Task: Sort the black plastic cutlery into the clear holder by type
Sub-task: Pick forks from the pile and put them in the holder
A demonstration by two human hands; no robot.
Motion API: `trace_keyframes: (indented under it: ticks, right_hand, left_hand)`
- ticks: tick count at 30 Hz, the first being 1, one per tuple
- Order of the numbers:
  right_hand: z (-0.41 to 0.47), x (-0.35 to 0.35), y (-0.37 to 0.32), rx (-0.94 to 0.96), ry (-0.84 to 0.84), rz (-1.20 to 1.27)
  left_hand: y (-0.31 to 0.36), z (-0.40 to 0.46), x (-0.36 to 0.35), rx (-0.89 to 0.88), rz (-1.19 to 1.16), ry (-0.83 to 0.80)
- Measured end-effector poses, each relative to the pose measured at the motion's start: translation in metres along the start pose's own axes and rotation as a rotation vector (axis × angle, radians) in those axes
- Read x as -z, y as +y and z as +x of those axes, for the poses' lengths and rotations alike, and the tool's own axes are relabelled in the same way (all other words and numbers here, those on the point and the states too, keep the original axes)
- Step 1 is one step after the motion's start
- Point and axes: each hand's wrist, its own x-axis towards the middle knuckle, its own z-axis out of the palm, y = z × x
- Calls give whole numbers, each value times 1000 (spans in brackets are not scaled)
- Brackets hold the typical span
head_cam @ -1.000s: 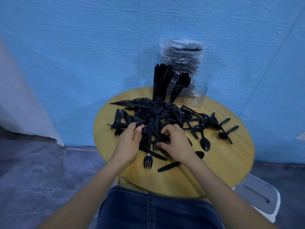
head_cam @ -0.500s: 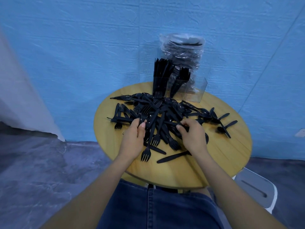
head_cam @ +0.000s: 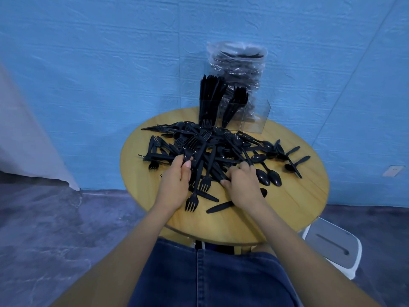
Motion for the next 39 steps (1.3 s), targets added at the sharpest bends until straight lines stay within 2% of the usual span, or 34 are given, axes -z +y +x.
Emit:
trace_keyframes:
  ticks: [3,8,11,14,17,21,25,29,33,36,39]
  right_hand:
    - [4,2,-1,-40,-9,51]
    - [5,13,3,-44,143,232]
    - [6,27,8,26,181,272]
    - [9,39,9,86,182,272]
    - [13,48,7,131,181,287]
    - [18,60,0,263,64,301]
    - [25,68,-11,335,-14,294]
    - [33,74,-18,297,41,395]
    - [38,73,-19,217,59,565]
    - [37,67,-21,179,27,859]
    - [39,59,-22,168,85,901]
  left_hand:
    - [0,1,0,8,-3,3]
    - [1,0,1,15,-22,6]
    - [-2,1,0,41,-47,23]
    - [-1,4,2,70,-100,59]
    - [8,12,8,4,-30,86]
    - [23,32,16,-76,67,127]
    - [30,44,13,-183,229,-63]
    - [37,45,9,-141,95,-237]
    - [40,44,10,-87,74,-234]
    - [37,42,9,-46,8,-209]
    - [34,40,8,17,-54,-228]
